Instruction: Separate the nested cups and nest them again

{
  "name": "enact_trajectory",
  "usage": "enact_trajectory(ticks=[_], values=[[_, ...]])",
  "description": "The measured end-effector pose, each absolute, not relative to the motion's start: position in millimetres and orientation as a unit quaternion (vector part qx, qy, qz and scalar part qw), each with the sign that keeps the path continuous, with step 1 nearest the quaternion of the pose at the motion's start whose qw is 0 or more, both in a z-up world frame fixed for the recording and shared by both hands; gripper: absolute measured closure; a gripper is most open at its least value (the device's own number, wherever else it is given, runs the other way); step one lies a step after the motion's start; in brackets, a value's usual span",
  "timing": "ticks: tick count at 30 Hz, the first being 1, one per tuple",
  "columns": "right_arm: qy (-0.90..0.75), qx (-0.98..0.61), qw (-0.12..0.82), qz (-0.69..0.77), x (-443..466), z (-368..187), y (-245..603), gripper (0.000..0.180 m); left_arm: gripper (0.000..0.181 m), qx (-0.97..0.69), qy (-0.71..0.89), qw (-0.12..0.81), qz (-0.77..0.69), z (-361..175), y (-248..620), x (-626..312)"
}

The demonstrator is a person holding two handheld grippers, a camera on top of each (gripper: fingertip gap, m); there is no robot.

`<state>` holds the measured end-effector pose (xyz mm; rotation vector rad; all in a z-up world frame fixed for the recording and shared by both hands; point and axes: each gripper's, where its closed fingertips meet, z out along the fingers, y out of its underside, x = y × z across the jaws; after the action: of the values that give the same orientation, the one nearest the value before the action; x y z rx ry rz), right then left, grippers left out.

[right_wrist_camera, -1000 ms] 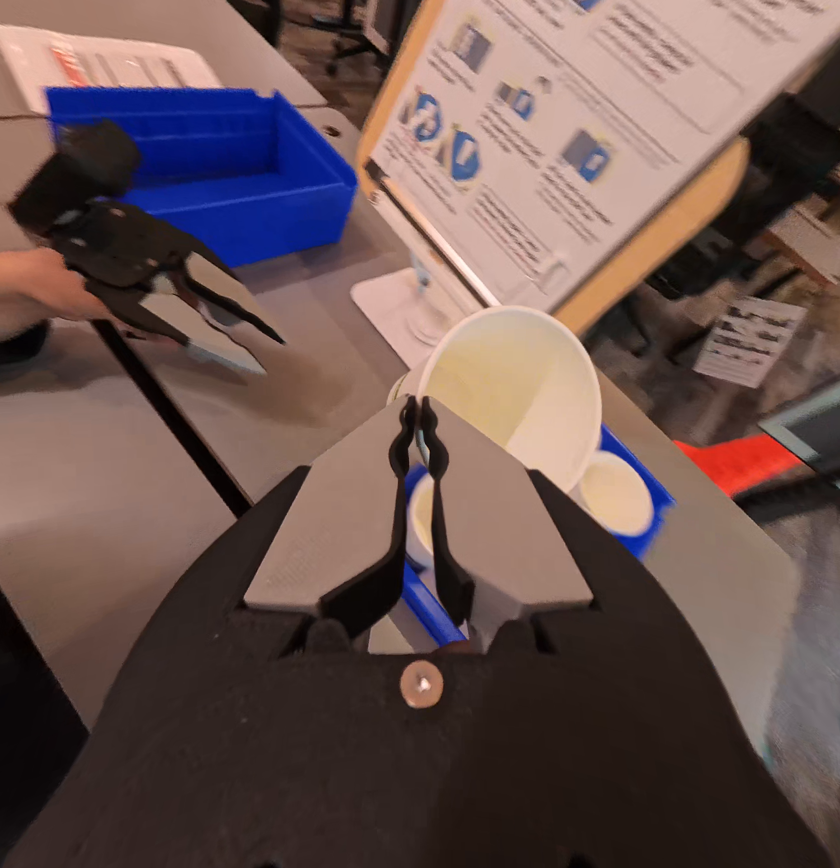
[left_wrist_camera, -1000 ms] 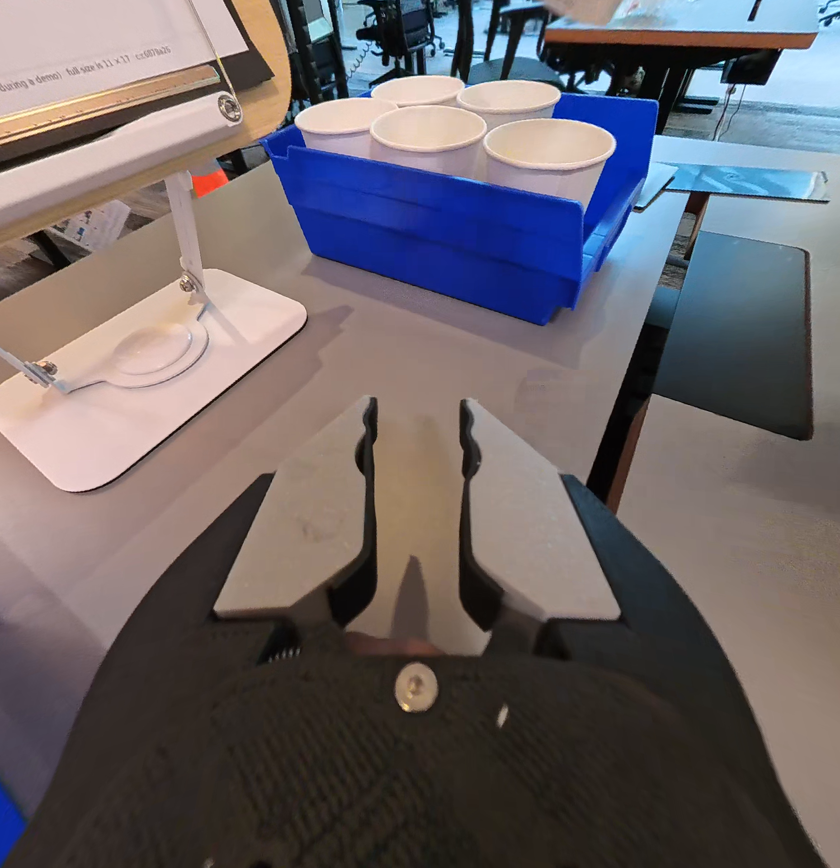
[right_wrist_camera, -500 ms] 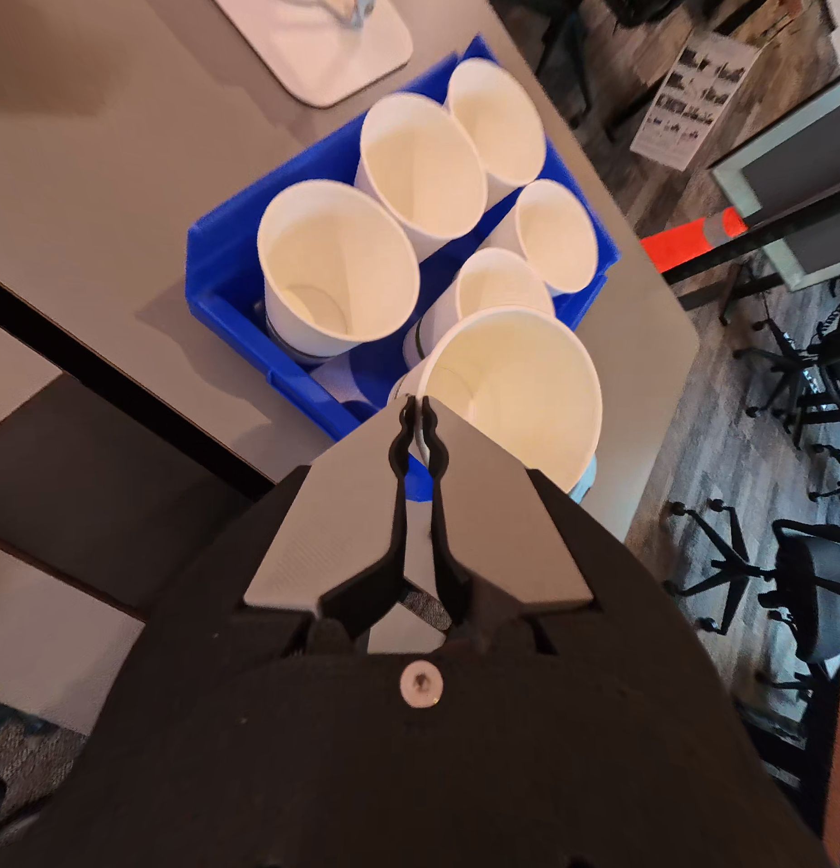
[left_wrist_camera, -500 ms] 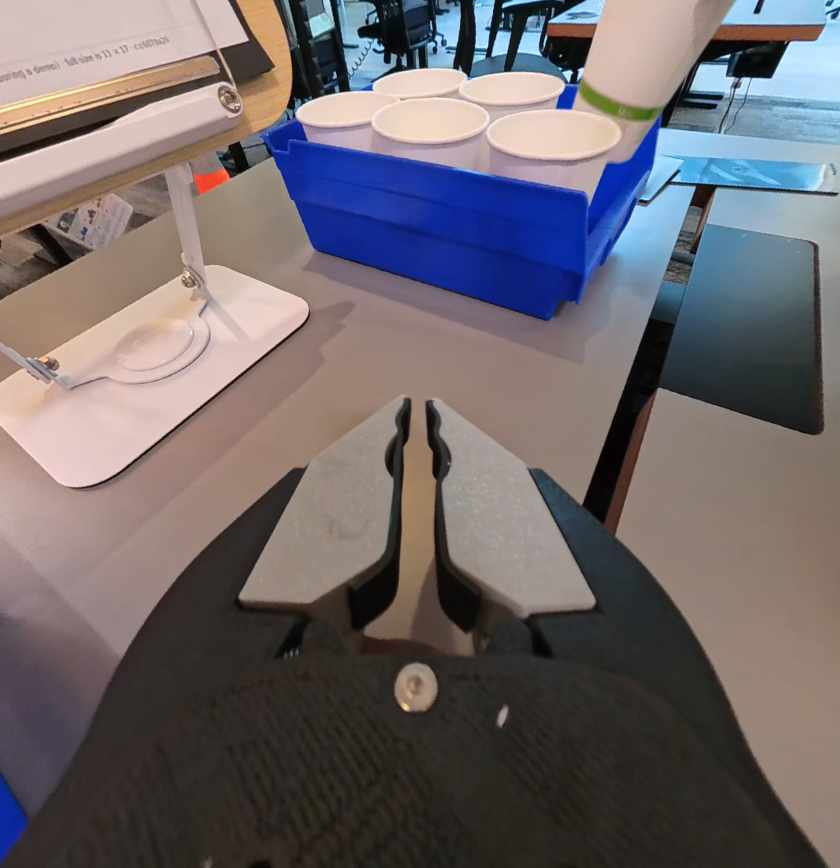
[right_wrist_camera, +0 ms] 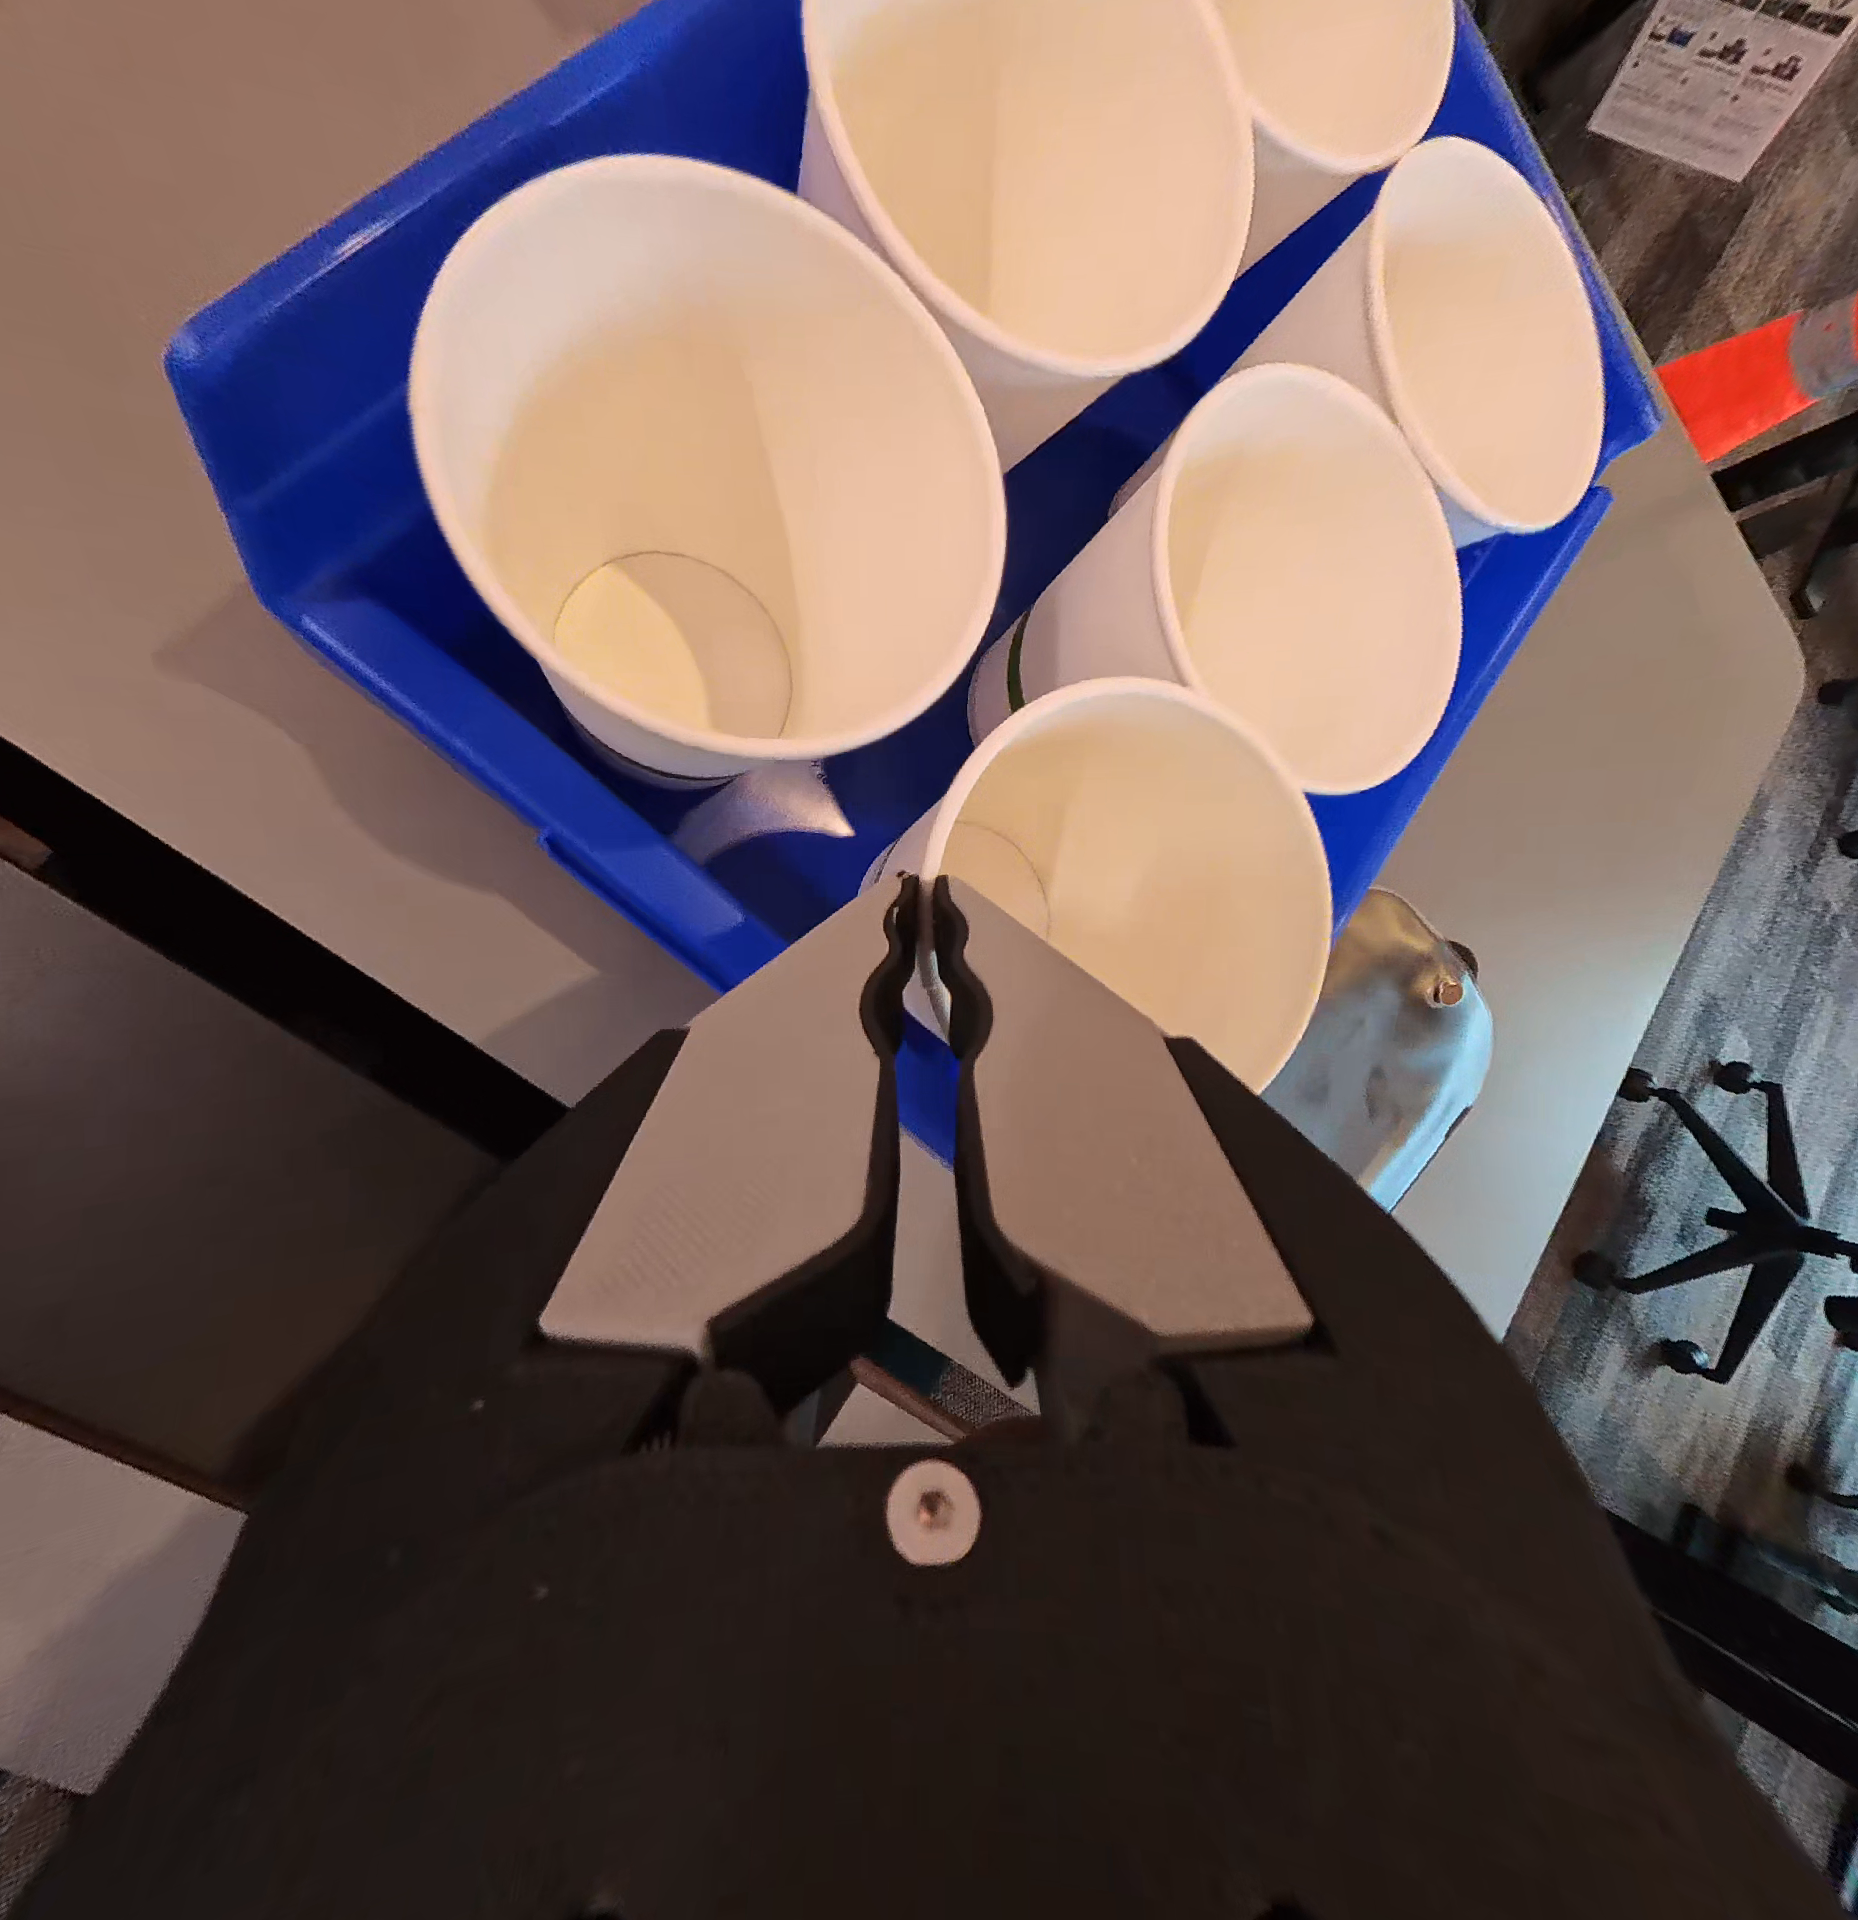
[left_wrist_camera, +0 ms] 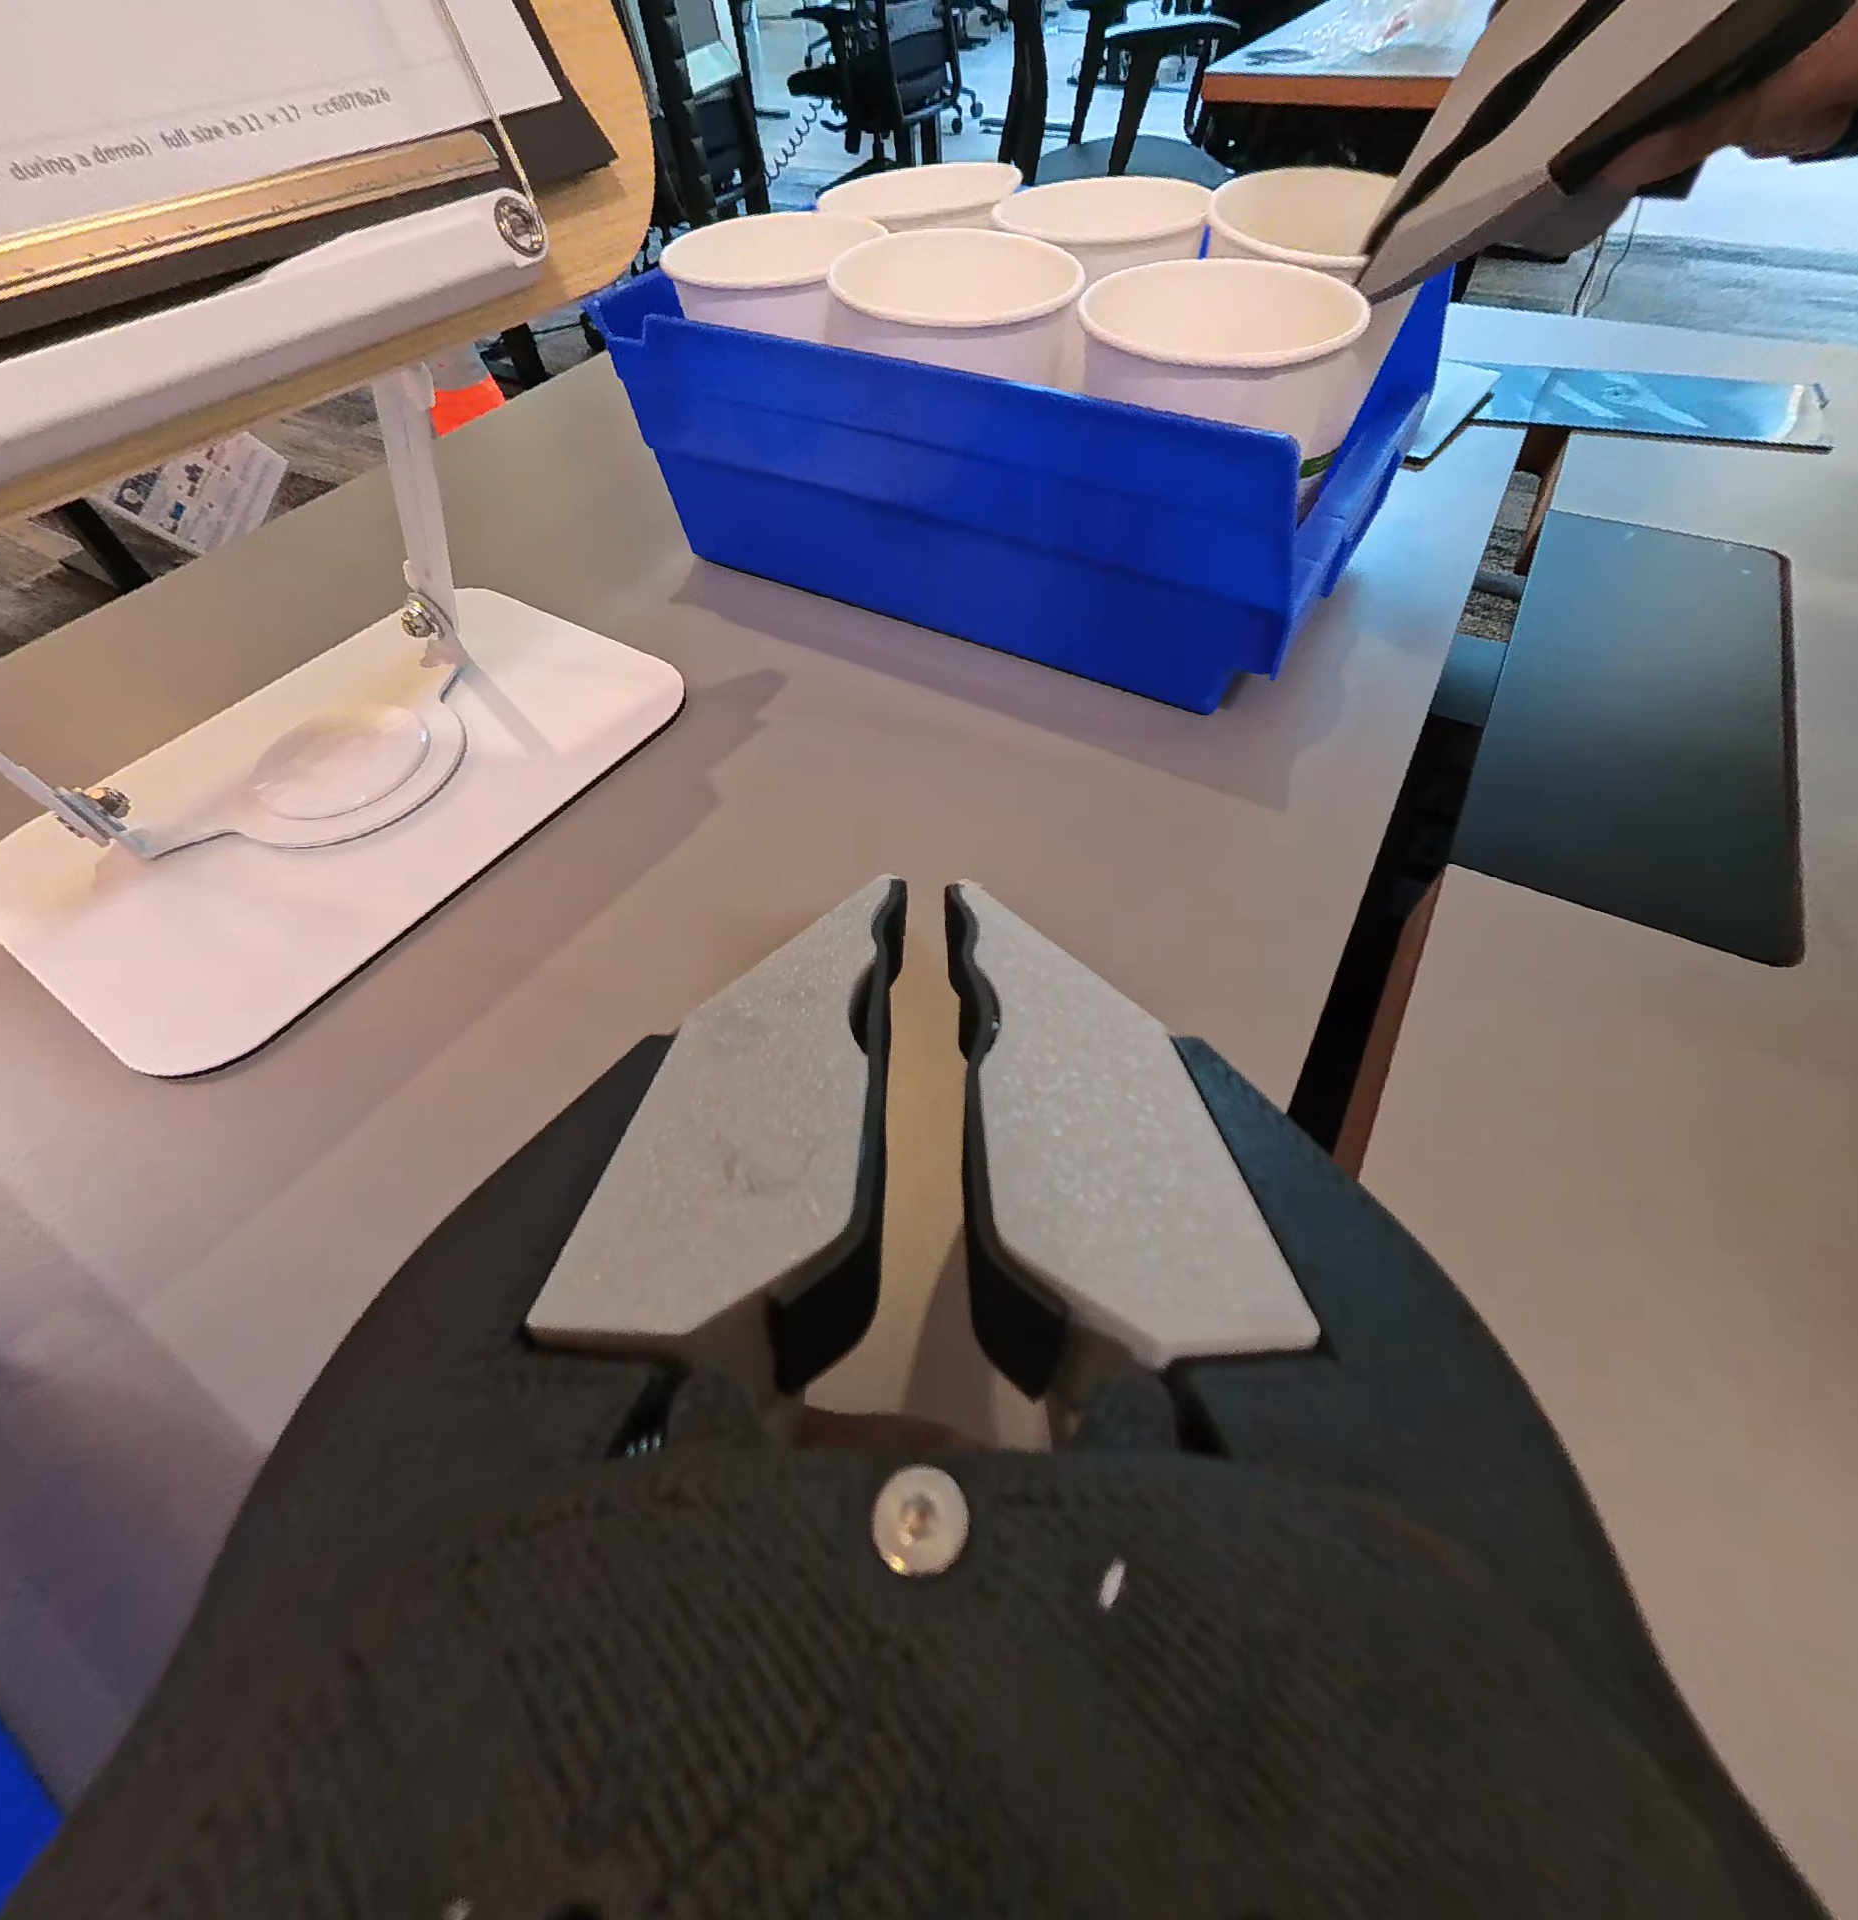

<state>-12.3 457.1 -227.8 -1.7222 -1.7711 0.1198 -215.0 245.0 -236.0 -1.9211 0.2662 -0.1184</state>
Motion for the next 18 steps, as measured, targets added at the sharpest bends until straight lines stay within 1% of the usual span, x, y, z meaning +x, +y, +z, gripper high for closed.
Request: enact_trajectory(ticks=[4, 6, 10, 14, 18], values=[[-0.680, -0.665, 0.306, 0.048, -11.6, -226.9, 459.8, 0.179, 0.176, -0.817, 0.115, 0.563, -0.051, -236.3, 245.1, -213.9], [-0.680, -0.663, 0.311, 0.045, -13.1, -223.7, 462.6, 0.178, 0.176, -0.816, 0.115, 0.564, -0.051, -236.0, 244.9, -213.7], [-0.680, -0.659, 0.319, 0.044, -15.6, -221.1, 461.6, 0.169, 0.176, -0.815, 0.114, 0.565, -0.053, -235.0, 244.6, -213.9], [-0.671, -0.652, 0.346, 0.066, -19.7, -206.2, 456.1, 0.163, 0.172, -0.817, 0.113, 0.563, -0.054, -235.9, 244.7, -213.6], [-0.648, -0.635, 0.399, 0.130, -33.0, -169.5, 439.0, 0.161, 0.168, -0.817, 0.110, 0.564, -0.051, -235.2, 245.2, -214.8]])
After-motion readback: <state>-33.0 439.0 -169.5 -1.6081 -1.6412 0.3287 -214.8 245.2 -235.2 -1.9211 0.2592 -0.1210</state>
